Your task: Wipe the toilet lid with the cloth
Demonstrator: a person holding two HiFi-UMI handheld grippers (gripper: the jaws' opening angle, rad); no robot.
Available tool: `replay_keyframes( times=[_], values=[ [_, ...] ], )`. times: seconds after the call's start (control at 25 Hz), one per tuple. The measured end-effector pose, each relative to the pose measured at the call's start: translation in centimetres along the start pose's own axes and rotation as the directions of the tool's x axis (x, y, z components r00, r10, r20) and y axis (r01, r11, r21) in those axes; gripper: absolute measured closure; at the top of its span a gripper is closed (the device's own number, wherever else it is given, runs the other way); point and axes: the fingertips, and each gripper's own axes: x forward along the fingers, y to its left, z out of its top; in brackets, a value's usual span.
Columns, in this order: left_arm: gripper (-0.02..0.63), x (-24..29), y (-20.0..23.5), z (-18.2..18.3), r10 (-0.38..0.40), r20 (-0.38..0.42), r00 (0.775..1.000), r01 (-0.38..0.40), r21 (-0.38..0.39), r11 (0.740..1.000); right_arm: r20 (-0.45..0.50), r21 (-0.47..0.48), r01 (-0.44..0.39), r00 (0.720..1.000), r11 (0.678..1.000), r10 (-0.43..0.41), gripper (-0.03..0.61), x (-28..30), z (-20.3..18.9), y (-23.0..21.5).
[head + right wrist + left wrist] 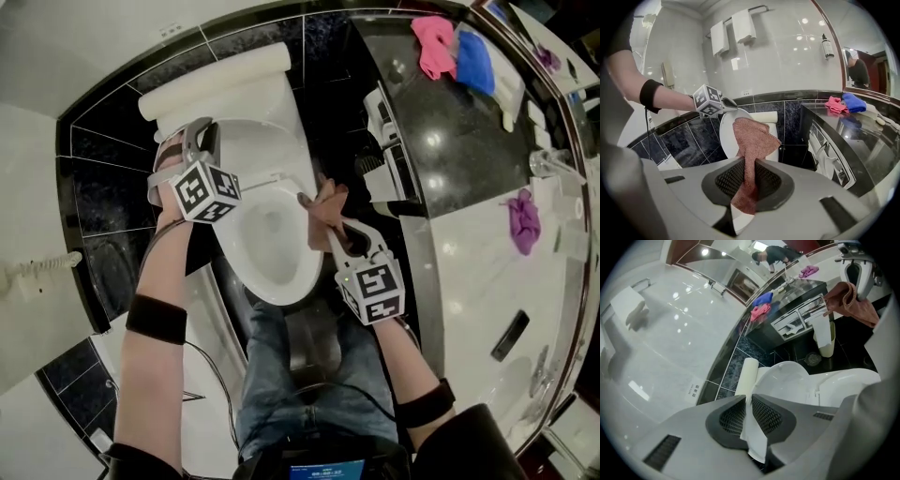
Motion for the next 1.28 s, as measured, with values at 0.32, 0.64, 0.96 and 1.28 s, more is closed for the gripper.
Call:
replay_keyframes(
  times=[0.32, 0.64, 0.96, 1.28],
  values=[
    [0.569, 3.3, 1.6, -0.5, -0.008, 0.006, 1.000, 0.008, 0.016, 1.000, -0.004, 0.000, 0.019, 1.000, 1.000, -0.019, 0.497, 1.1, 1.1, 0.0],
    [0.569, 4.6, 2.1, -0.8, -0.006, -0.001, 1.000, 0.006, 0.044, 0.999, -0.008, -0.015, 0.023, 1.000, 1.000, -0.023, 0.497, 1.2, 1.5, -0.5],
    [0.563, 4.3, 2.2, -0.9, -0.005, 0.002, 1.000, 0.005, 0.025, 1.000, -0.012, -0.026, 0.023, 1.000, 0.999, -0.023, 0.497, 1.2, 1.5, -0.9],
    [0.560, -0.3, 3.2, -1.4, 0.032, 0.020, 0.999, -0.032, -0.020, 0.999, -0.023, -0.048, -0.007, 1.000, 0.999, 0.006, 0.497, 1.8, 2.0, -0.1]
  ],
)
